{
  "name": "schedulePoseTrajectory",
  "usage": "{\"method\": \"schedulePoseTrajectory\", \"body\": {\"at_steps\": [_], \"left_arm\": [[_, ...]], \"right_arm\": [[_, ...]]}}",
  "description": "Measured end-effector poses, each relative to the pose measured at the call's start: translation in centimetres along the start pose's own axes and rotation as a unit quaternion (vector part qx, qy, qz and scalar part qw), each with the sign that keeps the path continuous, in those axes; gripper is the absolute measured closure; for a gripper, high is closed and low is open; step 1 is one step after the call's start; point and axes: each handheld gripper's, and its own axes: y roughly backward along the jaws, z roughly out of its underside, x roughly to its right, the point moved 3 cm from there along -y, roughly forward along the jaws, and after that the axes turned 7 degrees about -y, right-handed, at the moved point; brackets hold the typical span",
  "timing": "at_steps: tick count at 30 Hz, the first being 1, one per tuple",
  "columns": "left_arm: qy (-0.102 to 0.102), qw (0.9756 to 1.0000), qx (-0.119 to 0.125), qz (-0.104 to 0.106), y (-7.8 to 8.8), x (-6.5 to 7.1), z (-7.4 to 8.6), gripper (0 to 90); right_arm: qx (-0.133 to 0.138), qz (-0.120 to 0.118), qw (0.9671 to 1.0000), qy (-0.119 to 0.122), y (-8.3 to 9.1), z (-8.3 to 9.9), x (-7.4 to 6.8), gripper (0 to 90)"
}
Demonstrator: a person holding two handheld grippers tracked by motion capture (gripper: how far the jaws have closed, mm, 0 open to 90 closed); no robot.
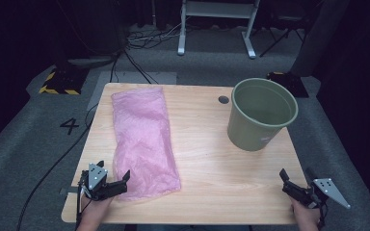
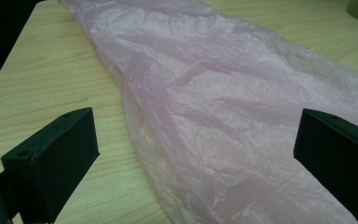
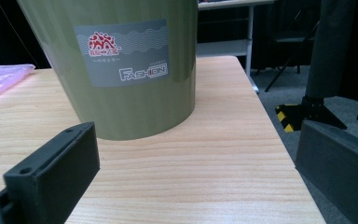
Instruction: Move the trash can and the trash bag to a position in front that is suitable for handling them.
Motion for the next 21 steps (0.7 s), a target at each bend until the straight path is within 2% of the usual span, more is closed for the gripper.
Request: {"method": "schedulePoseTrajectory", "body": {"at_steps": [2, 5, 9, 12, 14, 15, 16, 17, 18, 19, 21], "left_arm": [[0.000, 1.0000, 0.000, 0.002, 0.0, 0.0, -0.1, 0.0], [0.006, 0.9997, 0.007, 0.022, -0.2, 0.6, -0.8, 0.0], [0.011, 0.9986, 0.021, 0.048, -1.1, 1.9, -2.8, 0.0], [0.009, 0.9975, 0.030, 0.063, -2.9, 3.2, -4.9, 0.0], [0.003, 0.9972, 0.034, 0.066, -4.0, 4.0, -6.3, 0.0], [-0.007, 0.9972, 0.035, 0.065, -4.7, 4.5, -7.1, 0.0], [-0.014, 0.9967, 0.038, 0.071, -6.1, 5.5, -8.6, 0.0], [-0.014, 0.9967, 0.038, 0.071, -6.1, 5.5, -8.6, 0.0], [-0.018, 0.9964, 0.039, 0.073, -6.9, 6.2, -9.4, 0.0], [-0.019, 0.9961, 0.041, 0.077, -7.4, 6.5, -9.9, 0.0], [-0.016, 0.9951, 0.044, 0.087, -8.8, 7.3, -11.2, 0.0]], "right_arm": [[0.000, -0.001, 1.0000, -0.003, 0.0, 0.0, 0.1, 0.0], [-0.003, -0.001, 0.9999, -0.014, -0.1, -0.1, 0.3, 0.0], [-0.014, 0.002, 0.9996, -0.025, -0.8, -0.4, 0.8, 0.0], [-0.020, 0.016, 0.9995, -0.016, -1.9, -1.2, 1.2, 0.0], [-0.029, 0.031, 0.9991, -0.004, -3.5, -2.0, 1.8, 0.0], [-0.030, 0.036, 0.9989, -0.002, -4.1, -2.3, 2.1, 0.0], [-0.032, 0.041, 0.9986, 0.002, -4.6, -2.5, 2.3, 0.0], [-0.032, 0.041, 0.9986, 0.002, -4.6, -2.5, 2.3, 0.0], [-0.036, 0.047, 0.9982, 0.013, -5.7, -3.0, 2.6, 0.0], [-0.036, 0.047, 0.9982, 0.013, -5.7, -3.0, 2.6, 0.0], [-0.039, 0.051, 0.9978, 0.017, -6.9, -3.7, 3.0, 0.0]]}}
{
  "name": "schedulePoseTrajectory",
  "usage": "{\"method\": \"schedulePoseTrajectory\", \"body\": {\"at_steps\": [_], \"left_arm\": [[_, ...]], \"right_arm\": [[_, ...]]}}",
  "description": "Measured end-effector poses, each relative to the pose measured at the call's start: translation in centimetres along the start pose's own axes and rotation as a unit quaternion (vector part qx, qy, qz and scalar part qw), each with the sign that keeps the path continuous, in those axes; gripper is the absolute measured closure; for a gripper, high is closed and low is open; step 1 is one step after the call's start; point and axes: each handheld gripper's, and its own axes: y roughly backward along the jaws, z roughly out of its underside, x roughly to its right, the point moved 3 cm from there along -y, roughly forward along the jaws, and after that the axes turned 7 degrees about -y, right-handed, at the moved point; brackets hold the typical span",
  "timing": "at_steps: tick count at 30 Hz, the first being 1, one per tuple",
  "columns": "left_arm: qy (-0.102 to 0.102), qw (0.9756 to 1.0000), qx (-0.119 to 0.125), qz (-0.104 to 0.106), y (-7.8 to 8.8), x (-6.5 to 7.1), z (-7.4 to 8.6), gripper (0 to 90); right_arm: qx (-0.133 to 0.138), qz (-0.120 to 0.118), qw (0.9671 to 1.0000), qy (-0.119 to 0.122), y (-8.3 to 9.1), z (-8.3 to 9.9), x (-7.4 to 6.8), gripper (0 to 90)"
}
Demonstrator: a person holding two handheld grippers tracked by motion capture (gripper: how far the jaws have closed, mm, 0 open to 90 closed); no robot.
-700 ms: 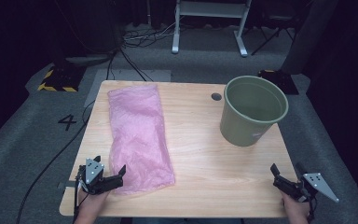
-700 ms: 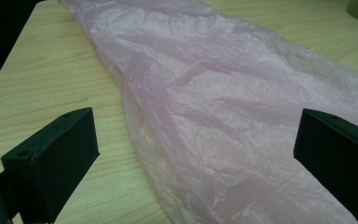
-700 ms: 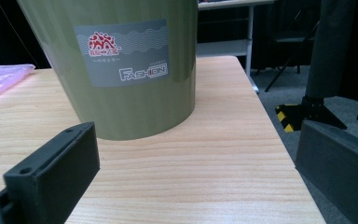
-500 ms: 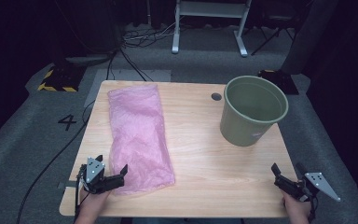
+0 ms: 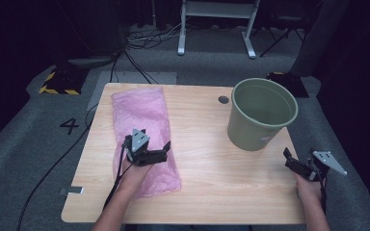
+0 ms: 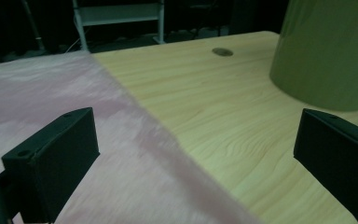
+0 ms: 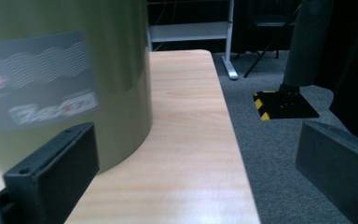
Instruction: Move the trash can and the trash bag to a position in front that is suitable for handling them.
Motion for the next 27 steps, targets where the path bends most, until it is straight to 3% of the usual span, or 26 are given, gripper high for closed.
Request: {"method": "schedulePoseTrajectory", "body": {"at_steps": [5, 6, 8, 10, 11, 14, 16, 19, 20, 21, 23, 27], "left_arm": [[0.025, 0.9997, 0.000, -0.003, -4.8, 0.5, -1.7, 0.3], [0.025, 0.9997, 0.000, -0.003, -4.8, 0.5, -1.7, 0.3], [0.043, 0.9991, 0.002, -0.004, -6.4, 0.8, -2.1, 0.3], [0.066, 0.9977, 0.010, -0.008, -8.1, 1.0, -2.6, 0.3], [0.066, 0.9977, 0.010, -0.008, -8.1, 1.0, -2.6, 0.3], [0.062, 0.9976, 0.010, -0.027, -10.2, 1.3, -3.1, 0.3], [0.062, 0.9977, 0.007, -0.026, -11.5, 1.6, -3.4, 0.2], [0.061, 0.9980, 0.003, -0.020, -13.2, 2.1, -3.8, 0.0], [0.054, 0.9981, 0.009, -0.027, -13.6, 2.4, -3.9, 0.0], [0.052, 0.9980, 0.023, -0.026, -14.3, 2.8, -4.1, 0.0], [0.053, 0.9979, 0.023, -0.030, -15.1, 3.2, -4.3, 0.0], [0.042, 0.9986, 0.021, -0.026, -17.0, 4.7, -4.8, 0.0]], "right_arm": [[-0.005, 0.000, 0.9999, 0.013, -2.0, -1.5, 0.2, 0.0], [-0.005, 0.000, 0.9999, 0.013, -2.0, -1.5, 0.2, 0.0], [-0.005, -0.002, 0.9999, 0.009, -2.6, -1.9, 0.2, 0.0], [-0.005, -0.004, 0.9998, 0.019, -3.8, -2.6, 0.1, 0.0], [-0.005, -0.004, 0.9998, 0.019, -3.8, -2.6, 0.1, 0.0], [0.004, 0.002, 0.9993, 0.038, -5.0, -3.2, 0.0, 0.0], [0.004, 0.003, 0.9992, 0.039, -5.6, -3.3, 0.1, 0.0], [-0.002, -0.002, 0.9994, 0.035, -6.5, -3.5, 0.5, 0.0], [0.001, 0.003, 0.9992, 0.040, -6.8, -3.5, 0.7, 0.4], [0.004, 0.003, 0.9997, 0.025, -7.5, -3.5, 0.8, 0.5], [0.005, 0.003, 0.9997, 0.024, -7.7, -3.5, 0.8, 1.0], [0.009, 0.016, 0.9986, 0.050, -8.5, -3.5, 0.3, 3.1]]}}
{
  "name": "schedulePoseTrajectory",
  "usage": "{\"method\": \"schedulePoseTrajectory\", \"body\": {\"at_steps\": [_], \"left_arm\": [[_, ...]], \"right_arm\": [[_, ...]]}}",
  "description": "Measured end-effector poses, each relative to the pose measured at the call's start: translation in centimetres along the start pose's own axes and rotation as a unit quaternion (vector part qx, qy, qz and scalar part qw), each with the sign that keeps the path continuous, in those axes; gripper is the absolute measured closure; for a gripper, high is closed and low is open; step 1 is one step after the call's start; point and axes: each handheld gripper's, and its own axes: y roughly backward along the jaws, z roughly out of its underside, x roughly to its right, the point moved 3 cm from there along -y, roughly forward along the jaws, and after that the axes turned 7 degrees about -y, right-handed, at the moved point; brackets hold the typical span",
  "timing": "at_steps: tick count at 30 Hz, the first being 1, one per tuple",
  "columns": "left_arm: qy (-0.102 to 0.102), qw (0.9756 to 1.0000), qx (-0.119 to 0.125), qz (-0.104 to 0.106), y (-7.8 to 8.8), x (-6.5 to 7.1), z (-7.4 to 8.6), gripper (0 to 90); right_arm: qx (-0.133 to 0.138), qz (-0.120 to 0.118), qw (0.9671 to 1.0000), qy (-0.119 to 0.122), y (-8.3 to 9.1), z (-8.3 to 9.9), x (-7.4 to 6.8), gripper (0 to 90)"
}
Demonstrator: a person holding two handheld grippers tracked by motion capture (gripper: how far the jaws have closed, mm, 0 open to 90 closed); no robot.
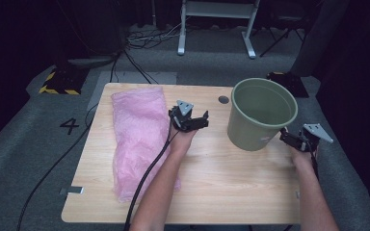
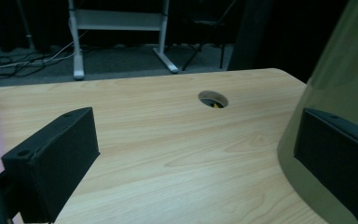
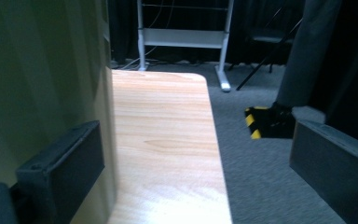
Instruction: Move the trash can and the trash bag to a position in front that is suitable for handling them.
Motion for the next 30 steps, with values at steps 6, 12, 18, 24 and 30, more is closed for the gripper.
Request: {"method": "schedulePoseTrajectory", "body": {"at_steps": [6, 12, 18, 24, 30], "left_arm": [[-0.005, 0.9996, 0.006, 0.027, -3.8, 1.9, -1.5, 0.0], [-0.026, 0.9970, 0.018, 0.070, -4.6, 2.2, -2.2, 0.0], [-0.044, 0.9963, 0.005, 0.074, -4.0, 1.4, -1.4, 0.0], [-0.052, 0.9942, -0.003, 0.094, -2.8, 0.9, -0.9, 0.0], [-0.071, 0.9908, -0.002, 0.116, -1.8, 0.4, -0.8, 0.0]], "right_arm": [[0.002, -0.016, 0.9996, 0.022, -1.2, -0.2, -0.5, 2.2], [0.003, -0.053, 0.9977, 0.043, -2.1, -0.8, -1.1, 2.1], [-0.004, -0.078, 0.9959, 0.047, -1.9, -0.8, -1.7, 1.2], [0.004, -0.107, 0.9922, 0.063, -1.0, -0.7, -2.4, 0.9], [0.007, -0.145, 0.9867, 0.073, -0.6, -0.7, -2.8, 0.0]]}}
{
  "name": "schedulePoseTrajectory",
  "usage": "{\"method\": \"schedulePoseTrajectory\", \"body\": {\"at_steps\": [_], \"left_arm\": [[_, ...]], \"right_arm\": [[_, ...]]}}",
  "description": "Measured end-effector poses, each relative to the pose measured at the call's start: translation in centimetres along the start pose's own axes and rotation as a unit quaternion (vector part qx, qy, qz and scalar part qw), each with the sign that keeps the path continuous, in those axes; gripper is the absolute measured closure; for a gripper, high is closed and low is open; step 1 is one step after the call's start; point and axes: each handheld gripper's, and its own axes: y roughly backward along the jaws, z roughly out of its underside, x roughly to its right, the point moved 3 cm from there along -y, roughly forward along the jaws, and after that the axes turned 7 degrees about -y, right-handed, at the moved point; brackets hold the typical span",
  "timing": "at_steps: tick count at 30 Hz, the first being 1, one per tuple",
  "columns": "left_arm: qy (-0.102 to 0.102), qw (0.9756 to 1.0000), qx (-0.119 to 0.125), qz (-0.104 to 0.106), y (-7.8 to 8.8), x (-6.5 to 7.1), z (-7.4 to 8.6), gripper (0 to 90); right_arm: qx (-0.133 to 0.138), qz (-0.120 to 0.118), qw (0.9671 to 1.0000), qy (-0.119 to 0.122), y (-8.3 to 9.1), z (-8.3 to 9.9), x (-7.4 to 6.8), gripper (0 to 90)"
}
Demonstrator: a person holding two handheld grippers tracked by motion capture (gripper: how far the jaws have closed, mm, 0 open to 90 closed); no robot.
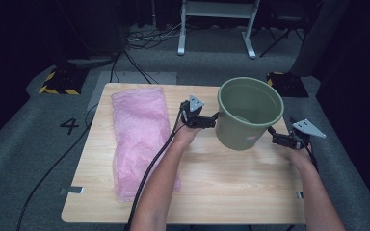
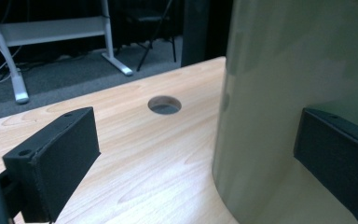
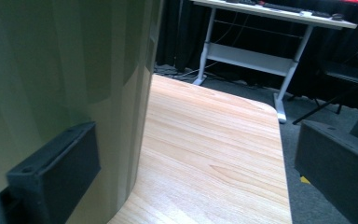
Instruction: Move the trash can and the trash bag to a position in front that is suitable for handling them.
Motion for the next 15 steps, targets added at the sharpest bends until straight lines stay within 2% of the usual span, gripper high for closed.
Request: {"method": "schedulePoseTrajectory", "body": {"at_steps": [1, 2, 3, 4, 7, 9, 10, 11, 12, 13, 15], "left_arm": [[-0.003, 1.0000, -0.001, -0.007, 0.1, -0.1, -0.1, 0.0], [0.003, 0.9995, -0.003, -0.030, 0.1, -0.6, -0.3, 0.0], [0.003, 0.9995, -0.003, -0.030, 0.1, -0.6, -0.3, 0.0], [0.019, 0.9982, 0.007, -0.057, 0.1, -1.2, -0.8, 0.0], [0.029, 0.9972, 0.020, -0.065, 0.0, -1.6, -1.7, 0.0], [0.020, 0.9980, 0.021, -0.056, -0.4, -1.8, -2.4, 0.0], [0.006, 0.9983, 0.006, -0.058, -0.6, -1.9, -2.7, 0.0], [0.005, 0.9990, -0.002, -0.045, -0.9, -2.1, -3.5, 0.0], [0.005, 0.9990, -0.002, -0.045, -0.9, -2.1, -3.5, 0.0], [0.005, 0.9994, 0.003, -0.034, -0.9, -2.0, -3.8, 0.0], [-0.015, 0.9993, 0.003, -0.033, -0.7, -2.0, -4.1, 0.1]], "right_arm": [[-0.007, 0.005, 0.9999, -0.008, -0.1, -0.1, 0.0, 0.0], [-0.012, 0.019, 0.9997, -0.010, -0.3, -0.2, 0.0, 0.5], [-0.016, 0.039, 0.9991, -0.008, -0.5, -0.3, 0.0, 0.7], [-0.020, 0.054, 0.9983, -0.011, -0.6, -0.4, 0.1, 0.6], [-0.013, 0.070, 0.9971, -0.028, -1.1, -1.0, 0.6, 0.0], [-0.009, 0.077, 0.9967, -0.026, -1.4, -1.5, 0.9, 0.0], [-0.009, 0.077, 0.9967, -0.026, -1.4, -1.5, 0.9, 0.0], [-0.001, 0.065, 0.9976, -0.024, -1.7, -1.9, 0.9, 0.0], [-0.001, 0.065, 0.9976, -0.024, -1.7, -1.9, 0.9, 0.0], [0.001, 0.062, 0.9979, -0.015, -1.8, -2.1, 0.7, 0.8], [0.002, 0.062, 0.9981, 0.002, -1.9, -2.3, 0.4, 2.7]]}}
